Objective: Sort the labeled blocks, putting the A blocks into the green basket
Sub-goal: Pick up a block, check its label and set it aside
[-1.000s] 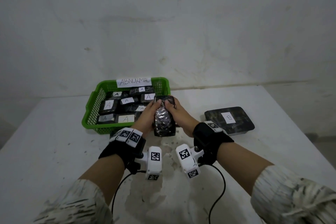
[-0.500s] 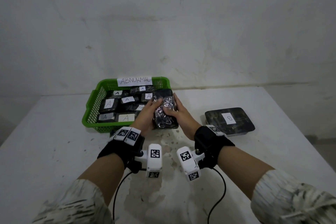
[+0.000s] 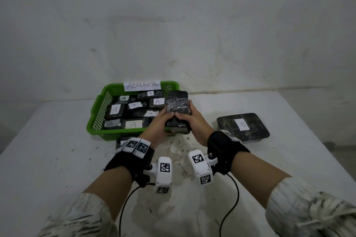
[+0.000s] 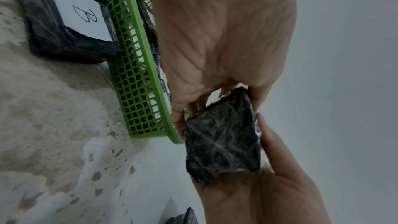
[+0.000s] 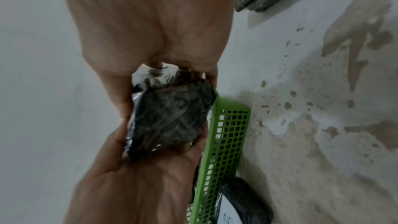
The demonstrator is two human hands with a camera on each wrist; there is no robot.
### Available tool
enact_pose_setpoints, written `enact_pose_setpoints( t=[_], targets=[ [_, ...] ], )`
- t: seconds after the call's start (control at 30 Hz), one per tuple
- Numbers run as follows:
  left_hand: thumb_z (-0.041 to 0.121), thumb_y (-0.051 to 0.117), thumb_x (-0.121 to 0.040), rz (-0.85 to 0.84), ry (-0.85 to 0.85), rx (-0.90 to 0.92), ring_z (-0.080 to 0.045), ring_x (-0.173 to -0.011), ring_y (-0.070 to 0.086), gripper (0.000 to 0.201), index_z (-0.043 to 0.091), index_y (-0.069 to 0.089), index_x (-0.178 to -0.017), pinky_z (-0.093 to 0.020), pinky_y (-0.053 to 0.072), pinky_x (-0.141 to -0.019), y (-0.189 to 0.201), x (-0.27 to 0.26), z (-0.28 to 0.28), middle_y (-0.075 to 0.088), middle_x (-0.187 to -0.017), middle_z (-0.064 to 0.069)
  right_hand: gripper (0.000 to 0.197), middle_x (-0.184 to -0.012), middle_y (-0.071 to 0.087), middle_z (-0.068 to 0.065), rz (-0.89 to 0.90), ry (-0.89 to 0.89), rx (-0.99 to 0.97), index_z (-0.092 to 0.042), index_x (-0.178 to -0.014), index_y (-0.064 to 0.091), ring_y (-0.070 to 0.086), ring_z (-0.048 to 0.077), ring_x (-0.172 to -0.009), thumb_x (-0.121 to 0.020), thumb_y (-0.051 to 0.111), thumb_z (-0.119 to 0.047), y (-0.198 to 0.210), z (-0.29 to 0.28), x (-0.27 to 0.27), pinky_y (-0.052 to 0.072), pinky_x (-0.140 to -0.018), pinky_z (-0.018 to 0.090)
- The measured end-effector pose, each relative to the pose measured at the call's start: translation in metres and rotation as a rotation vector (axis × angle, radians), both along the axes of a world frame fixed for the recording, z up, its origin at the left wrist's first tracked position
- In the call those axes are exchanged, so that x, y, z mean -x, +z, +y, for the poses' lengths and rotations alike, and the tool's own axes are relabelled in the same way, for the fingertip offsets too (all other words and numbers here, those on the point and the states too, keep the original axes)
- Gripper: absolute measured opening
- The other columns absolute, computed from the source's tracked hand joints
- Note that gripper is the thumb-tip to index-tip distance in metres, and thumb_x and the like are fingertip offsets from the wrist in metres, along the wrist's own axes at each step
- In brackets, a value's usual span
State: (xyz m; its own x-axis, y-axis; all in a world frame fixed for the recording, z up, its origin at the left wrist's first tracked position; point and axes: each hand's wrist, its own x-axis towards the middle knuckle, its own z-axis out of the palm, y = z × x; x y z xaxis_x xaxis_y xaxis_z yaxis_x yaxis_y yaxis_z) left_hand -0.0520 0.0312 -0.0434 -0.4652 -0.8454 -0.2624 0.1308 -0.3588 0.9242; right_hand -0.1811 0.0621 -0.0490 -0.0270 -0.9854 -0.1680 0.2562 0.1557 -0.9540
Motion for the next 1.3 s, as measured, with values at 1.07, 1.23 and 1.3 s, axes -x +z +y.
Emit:
enact_pose_setpoints(
  t=[1.07,1.23,1.3],
  targets=[
    [0.024,0.044,-0.097,-0.052,-0.002,0.080,-0.020,-0.113,0.057,0.047,0.027,0.033,-0.143,-0.044,0.044,-0.101,0.002,-0.003,-0.014,0.054,-0.132,-0.006,0.024,-0.122,0.058,0.015,0.393,-0.006,-0.017,-0.038,-0.110,0.049,0.058,0.026,-0.112,-0.089,0.059,-0.040,0.001,-0.001,-0.001,0.045,-0.077,0.022],
    [0.017,0.043,-0.098,-0.155,-0.045,0.158,-0.013,-0.093,0.060,0.048,0.020,0.032,-0.144,-0.021,0.050,-0.065,0.001,-0.002,-0.012,0.058,-0.119,-0.006,0.031,-0.120,0.060,0.010,0.374,-0.019,-0.026,-0.022,-0.126,0.044,0.060,0.012,-0.096,-0.097,0.051,-0.032,0.003,0.003,0.002,0.040,-0.064,0.014],
    [0.016,0.040,-0.099,-0.160,-0.029,0.166,-0.014,-0.094,0.059,0.043,0.018,0.034,-0.141,-0.021,0.049,-0.065,-0.001,-0.002,-0.011,0.059,-0.116,-0.005,0.036,-0.117,0.062,0.005,0.385,0.013,-0.041,-0.024,-0.129,0.043,0.058,0.008,-0.091,-0.095,0.054,-0.033,0.004,0.004,0.005,0.040,-0.063,0.016]
  ],
)
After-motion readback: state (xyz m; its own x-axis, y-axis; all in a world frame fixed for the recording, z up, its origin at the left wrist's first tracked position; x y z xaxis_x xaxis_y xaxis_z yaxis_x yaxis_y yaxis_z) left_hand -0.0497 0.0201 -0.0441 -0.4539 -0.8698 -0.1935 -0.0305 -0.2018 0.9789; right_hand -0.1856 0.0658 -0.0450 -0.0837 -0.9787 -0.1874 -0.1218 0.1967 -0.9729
